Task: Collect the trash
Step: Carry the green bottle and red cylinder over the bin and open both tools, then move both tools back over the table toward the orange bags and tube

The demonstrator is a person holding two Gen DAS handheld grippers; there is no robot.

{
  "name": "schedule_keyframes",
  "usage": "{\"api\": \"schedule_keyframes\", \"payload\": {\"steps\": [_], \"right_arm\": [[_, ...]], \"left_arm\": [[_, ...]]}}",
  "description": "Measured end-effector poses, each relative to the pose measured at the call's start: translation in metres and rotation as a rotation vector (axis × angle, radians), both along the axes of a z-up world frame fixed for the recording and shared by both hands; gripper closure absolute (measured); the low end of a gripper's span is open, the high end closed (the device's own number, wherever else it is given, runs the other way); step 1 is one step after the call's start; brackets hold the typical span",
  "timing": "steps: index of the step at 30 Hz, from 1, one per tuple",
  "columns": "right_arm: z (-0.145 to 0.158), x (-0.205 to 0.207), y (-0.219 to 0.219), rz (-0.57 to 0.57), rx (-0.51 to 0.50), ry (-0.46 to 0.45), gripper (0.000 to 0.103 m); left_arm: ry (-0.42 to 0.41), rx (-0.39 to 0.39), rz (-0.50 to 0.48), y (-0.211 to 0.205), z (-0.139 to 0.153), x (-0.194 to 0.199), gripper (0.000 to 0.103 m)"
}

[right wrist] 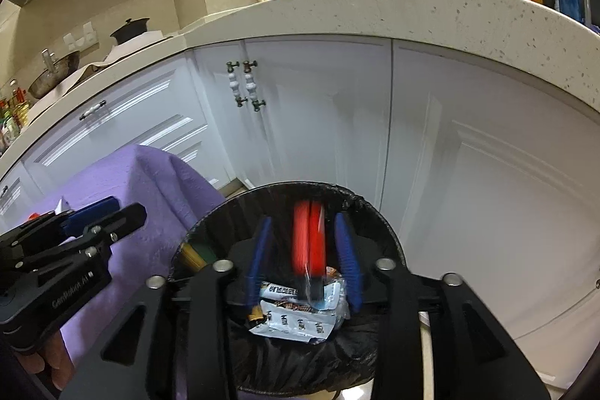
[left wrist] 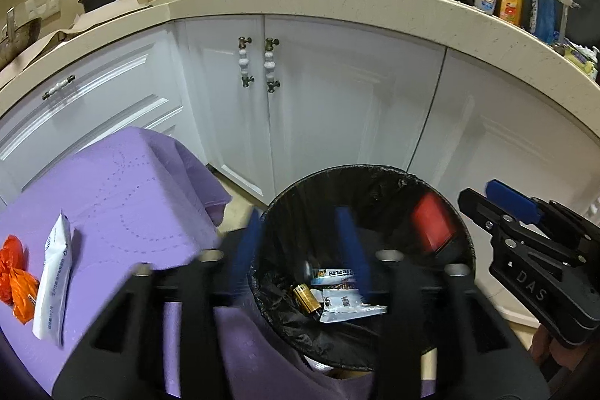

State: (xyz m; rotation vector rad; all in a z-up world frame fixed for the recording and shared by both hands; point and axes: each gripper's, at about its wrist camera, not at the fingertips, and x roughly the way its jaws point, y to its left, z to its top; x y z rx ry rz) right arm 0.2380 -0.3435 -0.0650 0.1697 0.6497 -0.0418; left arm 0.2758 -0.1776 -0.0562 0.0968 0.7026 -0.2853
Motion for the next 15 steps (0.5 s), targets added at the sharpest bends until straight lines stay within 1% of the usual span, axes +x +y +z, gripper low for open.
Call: {"api": "schedule_keyframes", "payload": {"steps": [4, 9, 15], "right_arm": [[0.002, -0.003, 0.001, -0.003, 0.001, -0.004, 0.063], [0.004, -0.006, 0.005, -0.002, 0.004, -0.009, 0.059], [0.014, -0.01, 0.02, 0.016, 0.012, -0.028, 0.056]], "left_arm": [[0.006, -0.007, 0.007, 0.006, 0.001, -0.001, 0.052], [-0.008, -0.021, 0.02, 0.018, 0.009, -0.008, 0.052], [-0.033, -0.037, 0.061, 0.046, 0.025, -0.024, 0.05]]}}
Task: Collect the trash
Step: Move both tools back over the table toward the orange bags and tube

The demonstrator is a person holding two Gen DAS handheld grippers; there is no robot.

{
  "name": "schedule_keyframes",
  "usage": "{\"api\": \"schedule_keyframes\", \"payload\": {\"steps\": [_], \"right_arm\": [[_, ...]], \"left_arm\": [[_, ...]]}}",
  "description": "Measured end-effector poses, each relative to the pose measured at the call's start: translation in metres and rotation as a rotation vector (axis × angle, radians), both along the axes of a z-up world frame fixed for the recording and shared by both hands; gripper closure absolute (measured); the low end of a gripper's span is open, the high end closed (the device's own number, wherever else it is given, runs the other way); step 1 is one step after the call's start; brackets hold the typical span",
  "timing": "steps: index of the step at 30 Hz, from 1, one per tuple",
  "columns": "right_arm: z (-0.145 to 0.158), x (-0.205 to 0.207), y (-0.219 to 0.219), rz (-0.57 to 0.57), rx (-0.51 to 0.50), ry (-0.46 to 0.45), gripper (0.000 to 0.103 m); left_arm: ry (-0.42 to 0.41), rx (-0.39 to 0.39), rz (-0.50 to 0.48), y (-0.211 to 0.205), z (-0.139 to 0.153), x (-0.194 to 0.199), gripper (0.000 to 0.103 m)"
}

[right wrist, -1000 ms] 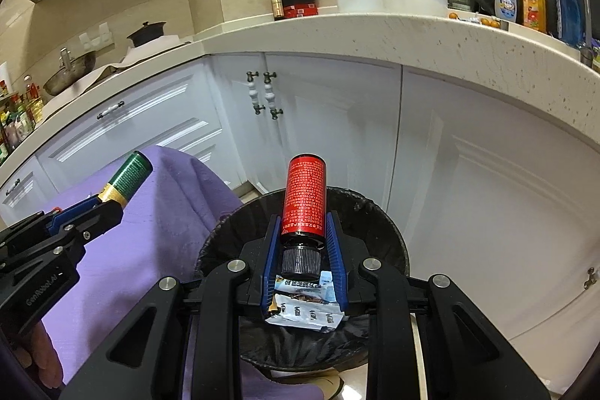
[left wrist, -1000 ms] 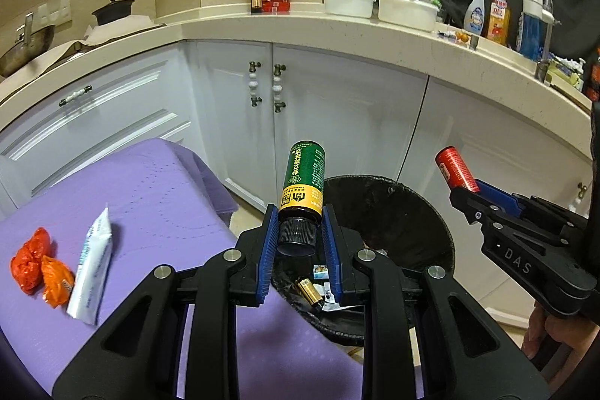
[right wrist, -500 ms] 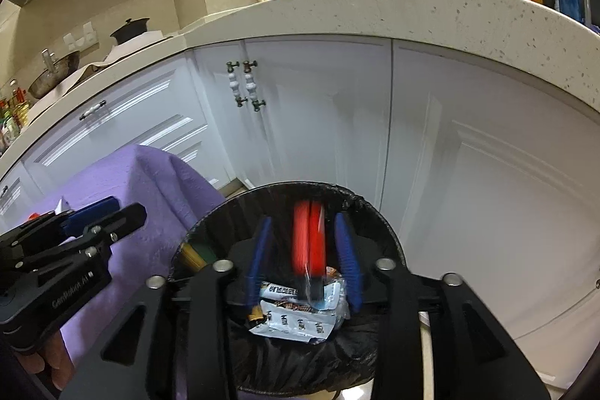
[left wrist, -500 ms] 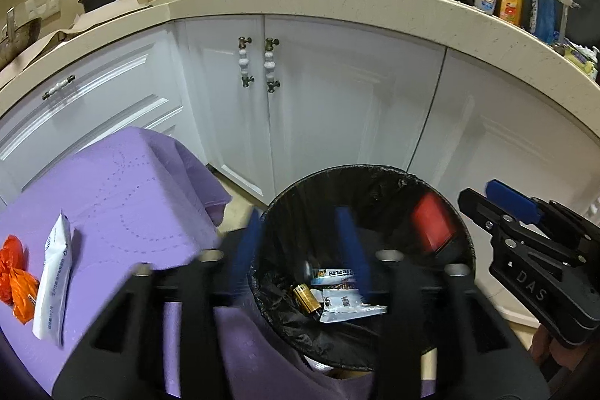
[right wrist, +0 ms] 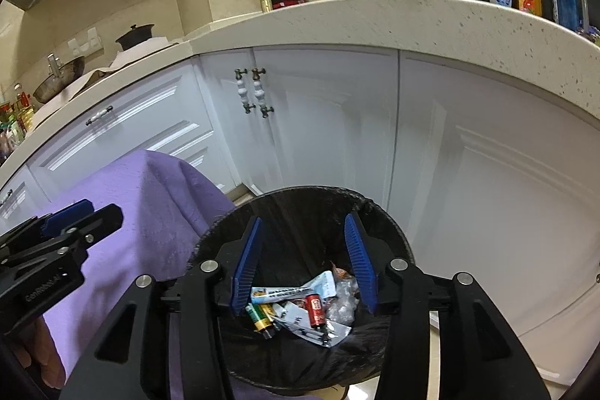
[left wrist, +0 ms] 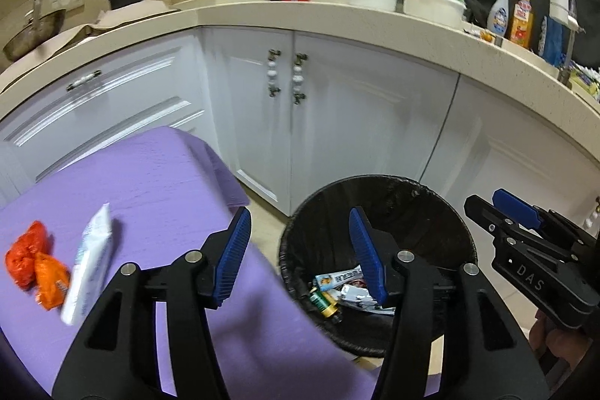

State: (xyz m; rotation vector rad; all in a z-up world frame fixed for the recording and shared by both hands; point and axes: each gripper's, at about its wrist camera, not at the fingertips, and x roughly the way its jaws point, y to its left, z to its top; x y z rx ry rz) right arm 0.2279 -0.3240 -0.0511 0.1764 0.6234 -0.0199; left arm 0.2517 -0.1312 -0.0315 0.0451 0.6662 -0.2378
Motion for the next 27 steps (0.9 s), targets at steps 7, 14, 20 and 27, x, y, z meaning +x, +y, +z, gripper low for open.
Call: {"api": "schedule_keyframes", "payload": {"steps": [7, 14, 20, 27], "right_arm": [[0.007, -0.002, 0.042, 0.082, 0.019, -0.009, 0.055], [0.009, -0.003, 0.101, 0.192, 0.018, 0.001, 0.055], [0.012, -0.005, 0.153, 0.288, 0.006, 0.006, 0.055], [0.007, -0.005, 0.207, 0.391, -0.01, 0.029, 0.055]], "left_arm": [[-0.004, -0.009, 0.1, 0.056, 0.009, -0.022, 0.049], [0.002, -0.027, 0.23, 0.125, 0.012, -0.042, 0.049], [0.004, -0.026, 0.334, 0.18, 0.012, -0.061, 0.049], [0.003, -0.027, 0.448, 0.241, 0.011, -0.084, 0.044]]}}
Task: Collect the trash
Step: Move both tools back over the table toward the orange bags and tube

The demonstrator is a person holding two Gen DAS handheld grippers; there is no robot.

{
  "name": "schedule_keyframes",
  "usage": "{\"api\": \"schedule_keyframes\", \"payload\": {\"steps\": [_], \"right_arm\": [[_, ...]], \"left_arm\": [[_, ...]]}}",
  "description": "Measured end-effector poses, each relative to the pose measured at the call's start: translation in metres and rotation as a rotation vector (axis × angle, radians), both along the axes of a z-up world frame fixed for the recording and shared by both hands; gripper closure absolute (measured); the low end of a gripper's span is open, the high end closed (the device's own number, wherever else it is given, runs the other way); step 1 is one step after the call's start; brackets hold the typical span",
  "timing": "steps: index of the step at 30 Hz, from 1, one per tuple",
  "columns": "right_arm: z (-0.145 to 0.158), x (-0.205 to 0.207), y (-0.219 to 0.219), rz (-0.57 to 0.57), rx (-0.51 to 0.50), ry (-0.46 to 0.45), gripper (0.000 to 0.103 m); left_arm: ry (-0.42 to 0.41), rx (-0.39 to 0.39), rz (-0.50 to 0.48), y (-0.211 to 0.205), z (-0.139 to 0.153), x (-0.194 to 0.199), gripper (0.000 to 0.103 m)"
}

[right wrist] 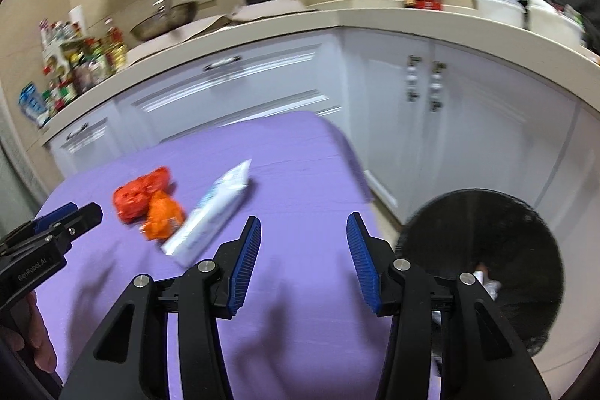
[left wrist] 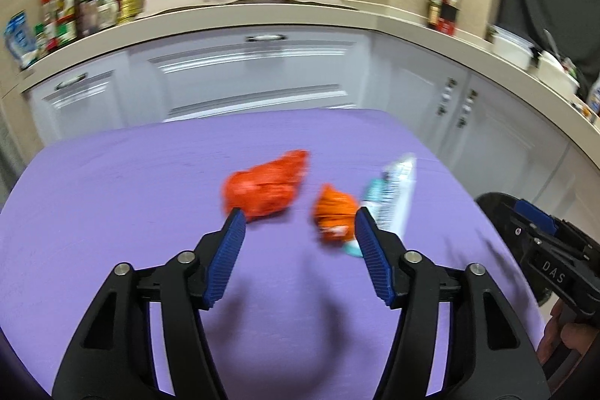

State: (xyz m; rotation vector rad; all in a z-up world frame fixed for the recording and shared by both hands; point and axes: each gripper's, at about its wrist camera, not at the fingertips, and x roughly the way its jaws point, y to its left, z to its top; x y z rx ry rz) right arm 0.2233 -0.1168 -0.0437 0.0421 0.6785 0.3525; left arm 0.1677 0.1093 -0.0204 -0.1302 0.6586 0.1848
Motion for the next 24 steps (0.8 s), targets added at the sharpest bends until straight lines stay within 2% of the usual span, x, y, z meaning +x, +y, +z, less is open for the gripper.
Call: {"api": "schedule_keyframes", "payload": {"steps": [7, 14, 24], "right_arm": [[-0.008, 0.002, 0.052, 0.084, -0.032, 0.029, 0.055], [-0.015, 0.008, 0.087, 0.121, -0.072, 0.061, 0.055], [-0.027, 0.02, 0.09, 0.093, -0.13, 0.109, 0.055]], "left_arm": [[0.003, 0.004, 0.075, 0.045, -0.003, -0.014, 0.044], [0.012, -0.018, 0.121, 0.079, -0.007, -0.02, 0.044], [0.015, -0.039, 0.123, 0.098, -0.013, -0.017, 0.043]]}}
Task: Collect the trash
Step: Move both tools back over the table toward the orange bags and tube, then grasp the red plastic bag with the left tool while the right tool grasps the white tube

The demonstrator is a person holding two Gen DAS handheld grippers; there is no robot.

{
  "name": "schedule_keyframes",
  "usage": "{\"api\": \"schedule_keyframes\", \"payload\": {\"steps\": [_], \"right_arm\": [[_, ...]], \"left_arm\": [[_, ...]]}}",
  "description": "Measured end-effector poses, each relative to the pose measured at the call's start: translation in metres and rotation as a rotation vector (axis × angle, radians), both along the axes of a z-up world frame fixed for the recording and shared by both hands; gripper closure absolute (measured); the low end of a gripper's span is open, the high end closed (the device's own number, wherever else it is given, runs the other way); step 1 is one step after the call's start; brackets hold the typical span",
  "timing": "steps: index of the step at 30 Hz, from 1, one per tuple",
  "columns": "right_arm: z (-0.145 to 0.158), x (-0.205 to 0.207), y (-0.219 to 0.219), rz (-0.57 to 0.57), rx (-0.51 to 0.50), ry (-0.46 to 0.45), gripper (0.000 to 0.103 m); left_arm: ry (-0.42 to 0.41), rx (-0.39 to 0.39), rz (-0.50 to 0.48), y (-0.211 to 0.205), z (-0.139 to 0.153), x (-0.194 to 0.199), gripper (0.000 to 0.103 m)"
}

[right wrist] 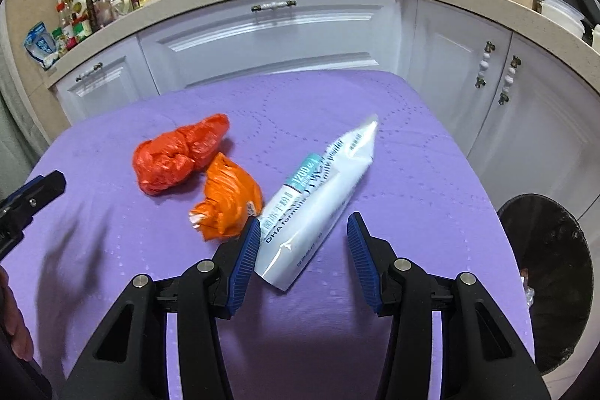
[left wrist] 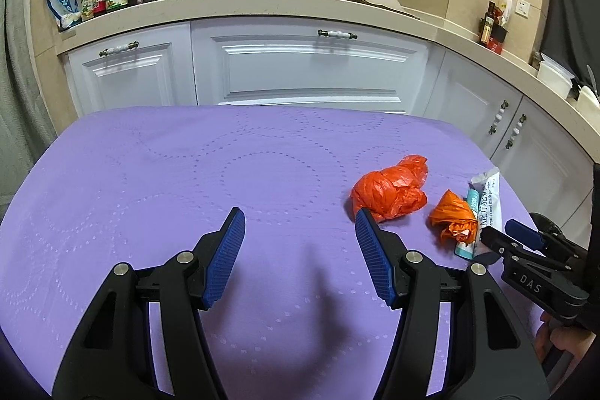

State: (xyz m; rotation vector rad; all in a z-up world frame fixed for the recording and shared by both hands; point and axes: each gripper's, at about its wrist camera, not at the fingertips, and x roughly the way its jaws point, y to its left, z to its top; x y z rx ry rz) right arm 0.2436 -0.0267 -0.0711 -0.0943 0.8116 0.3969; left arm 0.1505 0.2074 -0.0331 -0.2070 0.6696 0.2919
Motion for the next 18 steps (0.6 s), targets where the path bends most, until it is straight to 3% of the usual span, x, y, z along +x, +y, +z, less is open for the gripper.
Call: {"api": "schedule_keyframes", "payload": {"steps": [7, 18], "right_arm": [[-0.001, 0.009, -0.019, -0.062, -0.002, 0.01, 0.055], [0.003, 0.014, -0.012, -0.035, 0.018, 0.005, 0.055]], "left_arm": [[0.002, -0.005, -0.013, 0.002, -0.002, 0.005, 0.043], [0.022, -0.003, -0.049, -0.007, -0.005, 0.019, 0.043]]}}
